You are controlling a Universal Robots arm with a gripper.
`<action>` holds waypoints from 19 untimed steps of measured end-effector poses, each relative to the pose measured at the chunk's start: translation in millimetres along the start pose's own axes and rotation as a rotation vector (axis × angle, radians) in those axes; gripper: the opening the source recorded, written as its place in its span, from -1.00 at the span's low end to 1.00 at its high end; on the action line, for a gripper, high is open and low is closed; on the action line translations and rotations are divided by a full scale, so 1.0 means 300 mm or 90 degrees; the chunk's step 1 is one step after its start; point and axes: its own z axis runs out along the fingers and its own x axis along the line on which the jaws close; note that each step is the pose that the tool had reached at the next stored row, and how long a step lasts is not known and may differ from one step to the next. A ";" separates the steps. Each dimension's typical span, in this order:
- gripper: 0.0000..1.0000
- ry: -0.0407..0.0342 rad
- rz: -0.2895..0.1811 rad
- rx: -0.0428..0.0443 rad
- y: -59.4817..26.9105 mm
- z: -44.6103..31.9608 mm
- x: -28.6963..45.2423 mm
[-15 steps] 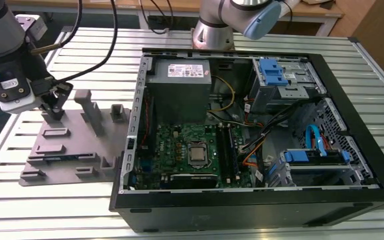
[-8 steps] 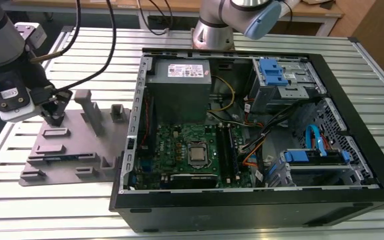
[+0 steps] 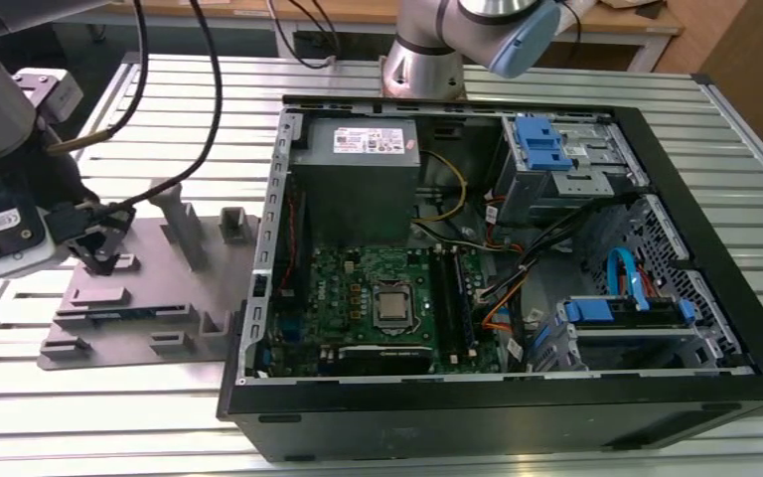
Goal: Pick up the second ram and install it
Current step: 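Reach for the second ram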
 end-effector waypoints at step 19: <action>-0.85 -0.0008 -0.004 0.0154 -0.022 0.082 0.001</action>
